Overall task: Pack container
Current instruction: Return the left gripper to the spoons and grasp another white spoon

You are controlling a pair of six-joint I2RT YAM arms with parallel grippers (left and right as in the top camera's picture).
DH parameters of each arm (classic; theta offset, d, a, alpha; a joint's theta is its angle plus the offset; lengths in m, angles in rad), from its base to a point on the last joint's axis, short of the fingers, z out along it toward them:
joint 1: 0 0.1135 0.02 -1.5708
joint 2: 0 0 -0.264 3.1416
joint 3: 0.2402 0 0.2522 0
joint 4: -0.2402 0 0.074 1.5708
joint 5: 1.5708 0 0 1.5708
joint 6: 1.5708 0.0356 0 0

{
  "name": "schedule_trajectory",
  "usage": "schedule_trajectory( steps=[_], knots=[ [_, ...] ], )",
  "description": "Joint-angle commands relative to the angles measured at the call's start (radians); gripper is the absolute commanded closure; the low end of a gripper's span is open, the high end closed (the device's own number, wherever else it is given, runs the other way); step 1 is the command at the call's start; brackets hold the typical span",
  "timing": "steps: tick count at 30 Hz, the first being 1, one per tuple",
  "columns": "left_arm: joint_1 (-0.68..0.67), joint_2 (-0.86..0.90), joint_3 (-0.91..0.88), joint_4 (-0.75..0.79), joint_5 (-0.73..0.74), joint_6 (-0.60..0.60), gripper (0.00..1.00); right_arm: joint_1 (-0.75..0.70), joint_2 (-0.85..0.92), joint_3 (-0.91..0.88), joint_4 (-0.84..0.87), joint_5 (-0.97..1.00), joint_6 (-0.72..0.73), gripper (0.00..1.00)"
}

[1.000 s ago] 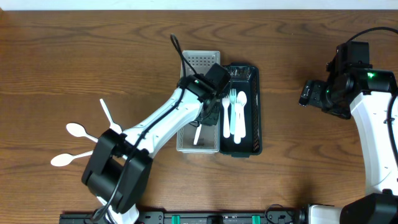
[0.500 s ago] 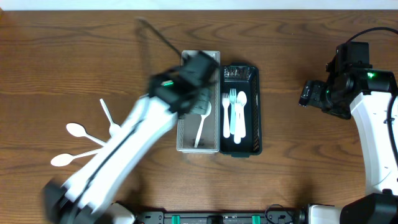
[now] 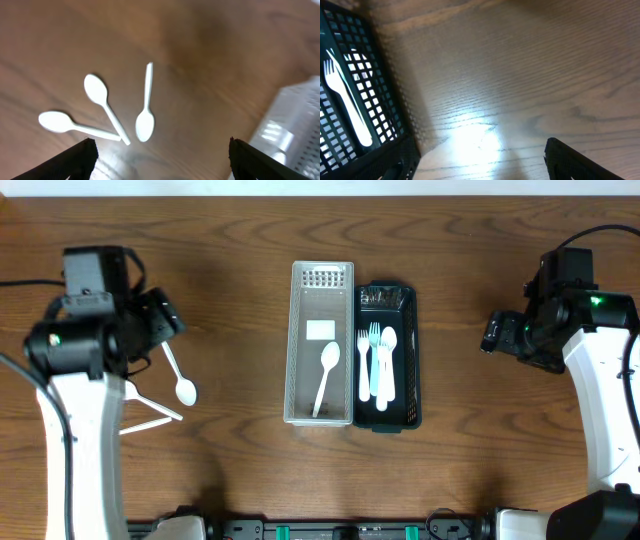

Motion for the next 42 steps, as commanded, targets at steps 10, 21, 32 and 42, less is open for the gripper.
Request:
schedule_trajectory(
  steps=[10,21,32,42],
  knots=[
    [0.121,0.346,-0.145,0.115,0.143,0.059,0.10,-0.006,-0.001,0.000,-0.001,-0.008,-0.013,0.14],
    [0.121,0.596,-0.145,0.183,0.143,0.122,0.09,-0.006,-0.001,0.000,-0.006,-0.008,-0.013,0.14],
    [0.121,0.694,-0.146,0.223,0.147,0.123,0.08,-0.006,-0.001,0.000,-0.005,-0.007,-0.014,0.13],
    [0.121,0.723,-0.146,0.224,0.147,0.122,0.17,-0.006,-0.001,0.000,-0.005,-0.007,-0.021,0.13]
  ],
)
